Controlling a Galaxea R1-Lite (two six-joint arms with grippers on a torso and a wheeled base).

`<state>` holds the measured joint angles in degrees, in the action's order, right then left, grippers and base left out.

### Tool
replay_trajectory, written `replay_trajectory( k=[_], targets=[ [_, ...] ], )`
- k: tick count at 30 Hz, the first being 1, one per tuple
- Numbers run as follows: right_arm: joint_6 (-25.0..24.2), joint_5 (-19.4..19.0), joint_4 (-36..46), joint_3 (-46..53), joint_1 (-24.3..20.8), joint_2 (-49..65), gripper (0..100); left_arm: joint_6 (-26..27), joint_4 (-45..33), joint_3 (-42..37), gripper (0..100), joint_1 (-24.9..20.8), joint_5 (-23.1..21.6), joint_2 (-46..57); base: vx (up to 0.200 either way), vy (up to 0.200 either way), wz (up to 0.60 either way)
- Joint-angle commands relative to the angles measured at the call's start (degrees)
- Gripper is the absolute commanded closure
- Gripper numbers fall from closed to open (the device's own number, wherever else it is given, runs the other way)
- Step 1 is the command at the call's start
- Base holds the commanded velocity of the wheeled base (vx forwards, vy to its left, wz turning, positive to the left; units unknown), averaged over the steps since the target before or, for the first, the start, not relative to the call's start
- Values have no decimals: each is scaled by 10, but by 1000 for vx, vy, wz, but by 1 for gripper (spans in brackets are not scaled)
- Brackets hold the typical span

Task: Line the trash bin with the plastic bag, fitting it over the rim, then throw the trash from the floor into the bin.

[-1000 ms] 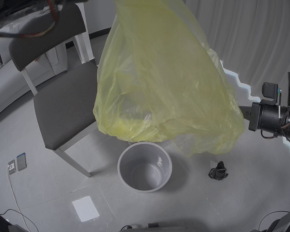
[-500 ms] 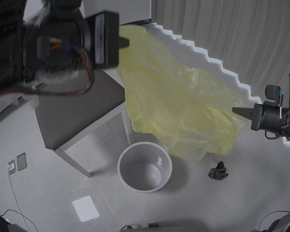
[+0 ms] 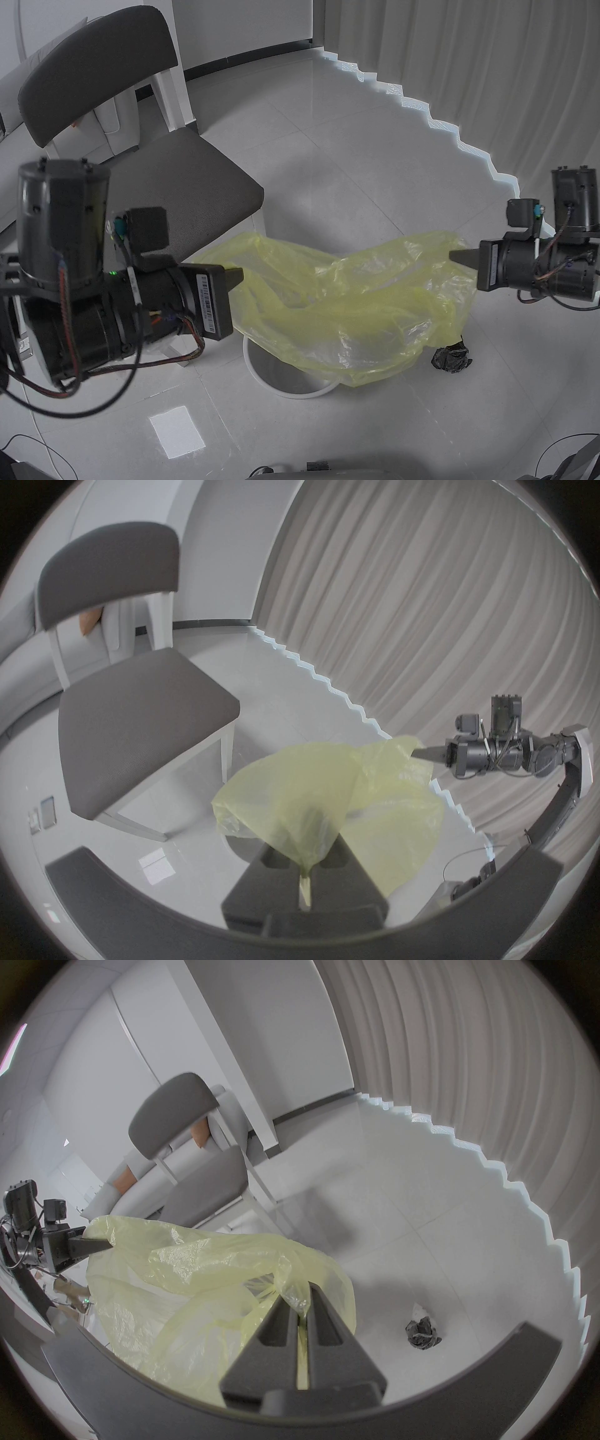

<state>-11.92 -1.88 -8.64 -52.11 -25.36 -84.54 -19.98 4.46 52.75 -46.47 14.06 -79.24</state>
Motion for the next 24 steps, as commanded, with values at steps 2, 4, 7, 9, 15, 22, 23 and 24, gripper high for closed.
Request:
replay_trajectory(
  k=[2,4,7,9,15,22,23,24],
  targets=[
    [1,-2,-3,-44,-7,-145,100,-31,121,-102,100,73,-39,-92,0,0,0],
    [-1,-3,-4,-58,-5,-175,100,-31,139,-97,100,83,-41,-116,0,0,0],
    [-3,-6,-18,-73,-2,-208,100,-30,148,-84,100,96,-42,-138,0,0,0],
    [-3,-12,-37,-80,3,-230,100,-30,146,-77,100,103,-44,-153,0,0,0],
    [-6,-19,-93,-107,14,-295,100,-33,150,-82,100,125,-47,-191,0,0,0],
    [-13,-41,-102,-173,23,-357,100,-34,212,-71,100,162,-60,-254,0,0,0],
    [-16,-42,-101,-183,23,-366,100,-34,225,-72,100,168,-61,-263,0,0,0],
    [-18,-42,-101,-188,23,-371,100,-33,230,-73,100,172,-61,-268,0,0,0]
  ],
)
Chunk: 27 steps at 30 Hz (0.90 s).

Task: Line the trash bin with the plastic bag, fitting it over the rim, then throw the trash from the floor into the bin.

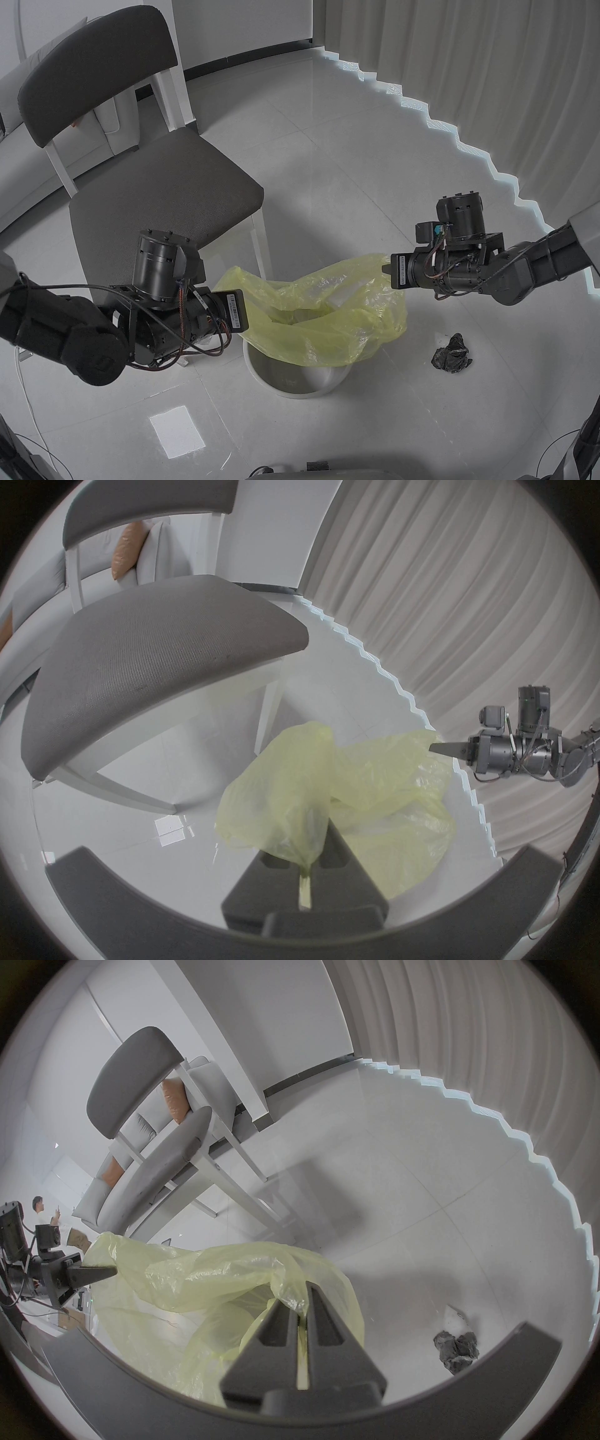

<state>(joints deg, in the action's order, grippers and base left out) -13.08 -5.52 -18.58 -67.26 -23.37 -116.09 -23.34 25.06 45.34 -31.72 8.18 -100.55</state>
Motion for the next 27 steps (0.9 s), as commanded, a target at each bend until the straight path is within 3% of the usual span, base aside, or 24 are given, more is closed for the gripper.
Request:
replay_trajectory(
  k=[1,15,27],
  targets=[
    [-9,-5,-1,-47,3,-66,100,1,33,0,100,31,-3,-64,0,0,0],
    [-26,-5,-3,-125,-4,-186,100,-8,140,12,100,69,-19,-200,0,0,0],
    [-24,-5,55,-123,-6,-193,100,-17,81,32,100,103,-46,-184,0,0,0]
  ],
)
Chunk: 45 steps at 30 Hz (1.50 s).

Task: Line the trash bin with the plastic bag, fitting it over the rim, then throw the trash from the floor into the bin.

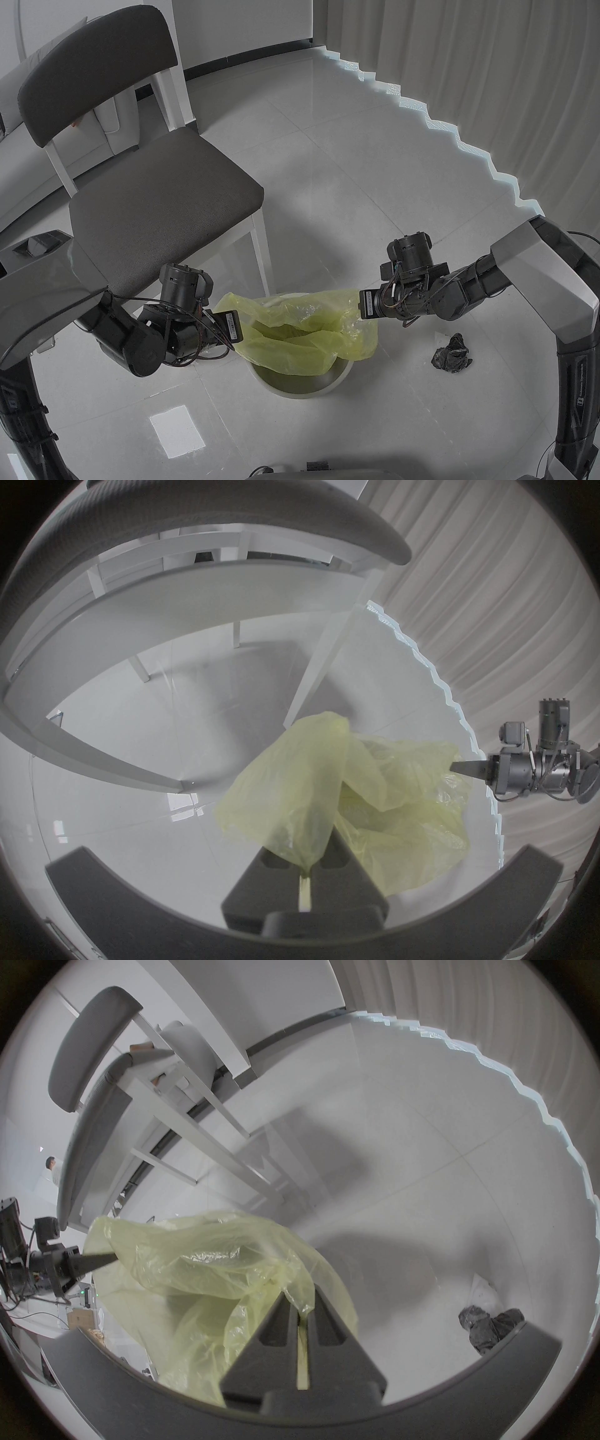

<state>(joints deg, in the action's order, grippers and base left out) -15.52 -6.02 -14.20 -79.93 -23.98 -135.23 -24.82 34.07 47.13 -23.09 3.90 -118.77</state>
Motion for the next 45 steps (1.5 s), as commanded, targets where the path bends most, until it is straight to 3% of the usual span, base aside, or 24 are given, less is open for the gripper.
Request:
replay_trajectory(
  k=[1,9,18,39,40,45],
  targets=[
    [0,0,12,6,0,1,100,-5,-9,15,100,19,-5,-2,0,0,0],
    [0,-1,22,7,2,39,100,-8,-9,30,100,30,-21,-1,0,0,0],
    [0,-1,95,-113,22,42,100,-24,-7,85,100,31,-23,-9,0,0,0],
    [3,-7,102,-111,58,-2,100,-25,-10,124,100,28,-28,-84,0,0,0],
    [4,-7,102,-111,56,-6,0,-25,-10,121,100,27,-28,-83,0,0,0],
    [4,-6,102,-108,55,0,0,-28,-9,107,100,14,-28,-73,0,0,0]
  ],
)
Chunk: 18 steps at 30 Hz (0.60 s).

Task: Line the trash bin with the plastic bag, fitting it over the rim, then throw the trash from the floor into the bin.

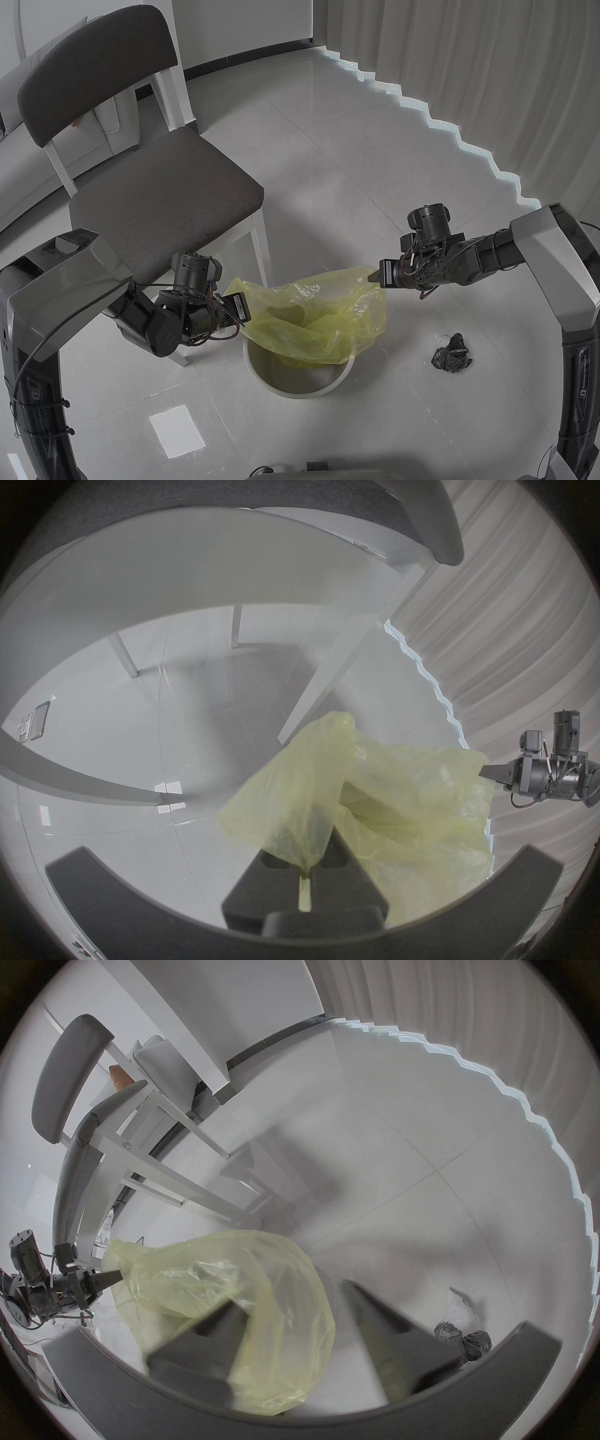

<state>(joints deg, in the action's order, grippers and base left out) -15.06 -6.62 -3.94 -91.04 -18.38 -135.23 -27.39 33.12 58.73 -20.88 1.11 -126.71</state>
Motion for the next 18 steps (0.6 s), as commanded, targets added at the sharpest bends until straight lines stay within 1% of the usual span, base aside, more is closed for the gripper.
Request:
replay_trajectory(
  k=[1,2,3,7,12,13,16,17,18],
  targets=[
    [-1,1,-1,10,-1,17,0,-8,4,-13,100,-11,0,14,0,0,0],
    [-1,1,-1,11,-1,19,0,-9,5,-13,100,-11,0,15,0,0,0],
    [-1,-1,-1,25,0,52,0,-15,5,-14,100,-15,0,19,0,0,0],
    [0,-2,-1,53,-2,115,0,-15,5,-13,100,-17,1,23,0,0,0],
    [6,-1,-7,107,-43,180,0,-18,0,-16,100,-15,5,15,0,0,0],
    [9,-1,-7,120,-54,190,0,-18,0,-18,0,-14,7,10,0,0,0],
    [20,1,-9,155,-86,216,0,-18,2,-22,0,-11,18,5,0,0,0],
    [20,1,-9,155,-86,216,0,-18,2,-22,0,-11,18,5,0,0,0],
    [31,2,-13,177,-103,229,0,-18,3,-29,0,-8,23,7,0,0,0]
  ],
)
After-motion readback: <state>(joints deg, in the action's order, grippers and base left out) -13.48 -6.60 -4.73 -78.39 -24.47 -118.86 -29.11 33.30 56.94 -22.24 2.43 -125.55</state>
